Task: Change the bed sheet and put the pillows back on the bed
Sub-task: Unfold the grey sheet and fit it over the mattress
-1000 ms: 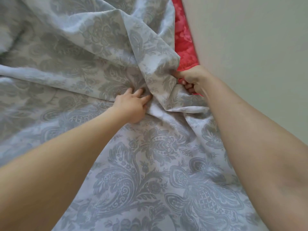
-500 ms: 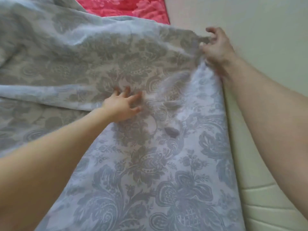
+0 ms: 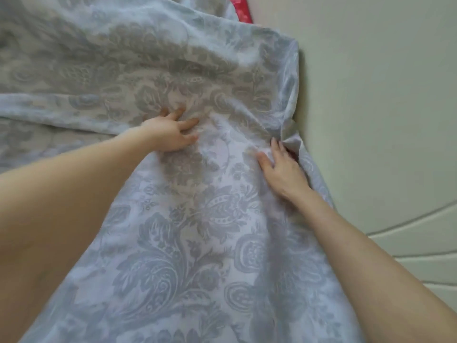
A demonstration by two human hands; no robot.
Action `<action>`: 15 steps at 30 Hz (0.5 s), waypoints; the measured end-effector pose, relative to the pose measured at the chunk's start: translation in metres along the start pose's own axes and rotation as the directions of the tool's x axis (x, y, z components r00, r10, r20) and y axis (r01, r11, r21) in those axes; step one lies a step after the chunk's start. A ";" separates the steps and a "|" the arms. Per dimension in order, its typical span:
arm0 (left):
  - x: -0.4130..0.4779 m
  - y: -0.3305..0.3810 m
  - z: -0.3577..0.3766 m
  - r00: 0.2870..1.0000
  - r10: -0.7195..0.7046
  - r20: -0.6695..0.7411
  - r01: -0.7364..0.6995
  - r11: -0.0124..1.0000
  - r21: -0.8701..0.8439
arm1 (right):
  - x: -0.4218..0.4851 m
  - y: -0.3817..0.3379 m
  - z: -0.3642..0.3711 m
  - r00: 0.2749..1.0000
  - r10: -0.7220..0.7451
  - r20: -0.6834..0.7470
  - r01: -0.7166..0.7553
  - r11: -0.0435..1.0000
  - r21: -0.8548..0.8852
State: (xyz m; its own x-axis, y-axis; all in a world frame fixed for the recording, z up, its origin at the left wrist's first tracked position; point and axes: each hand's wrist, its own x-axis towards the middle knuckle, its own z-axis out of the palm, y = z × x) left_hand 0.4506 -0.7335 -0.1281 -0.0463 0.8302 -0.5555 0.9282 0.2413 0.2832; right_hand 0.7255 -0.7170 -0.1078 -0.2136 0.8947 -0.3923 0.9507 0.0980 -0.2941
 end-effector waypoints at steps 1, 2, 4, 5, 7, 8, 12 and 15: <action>-0.011 -0.002 0.007 1.000 0.001 -0.020 -0.001 1.000 -0.007 | 0.007 0.001 0.005 1.000 0.016 0.004 -0.016 0.999 0.035; -0.024 -0.003 0.016 0.999 0.005 -0.042 -0.005 1.000 0.004 | 0.010 -0.001 0.005 1.000 0.021 0.008 -0.022 0.996 0.082; -0.057 -0.007 0.043 0.997 0.020 -0.078 -0.016 0.998 0.060 | 0.006 -0.007 0.000 0.999 0.041 -0.020 -0.036 0.975 0.220; -0.074 -0.010 0.056 0.996 0.021 -0.087 -0.015 0.997 0.071 | 0.000 -0.008 -0.006 0.996 0.066 -0.063 -0.046 0.960 0.277; -0.111 -0.017 0.082 0.996 0.006 -0.087 0.000 0.997 0.072 | -0.032 -0.005 -0.019 0.969 0.110 -0.221 -0.046 0.961 0.273; -0.130 -0.021 0.095 0.996 -0.008 -0.087 0.015 0.997 0.079 | -0.056 -0.003 -0.020 0.952 0.095 -0.291 -0.025 0.972 0.234; -0.210 -0.035 0.145 0.994 -0.096 -0.051 0.102 0.983 0.150 | -0.194 0.029 0.037 0.984 0.079 -0.159 -0.065 0.993 0.094; -0.270 -0.041 0.170 0.987 -0.159 0.032 0.153 0.979 0.131 | -0.279 0.054 0.079 0.967 0.253 -0.030 -0.254 0.950 -0.181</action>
State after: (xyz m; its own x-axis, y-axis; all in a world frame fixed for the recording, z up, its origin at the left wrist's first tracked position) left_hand 0.4878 -1.0531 -0.1223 -0.1810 0.7647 -0.6184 0.9505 0.2975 0.0897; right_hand 0.8191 -0.9952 -0.0830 0.0407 0.9033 -0.4272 0.9982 -0.0554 -0.0220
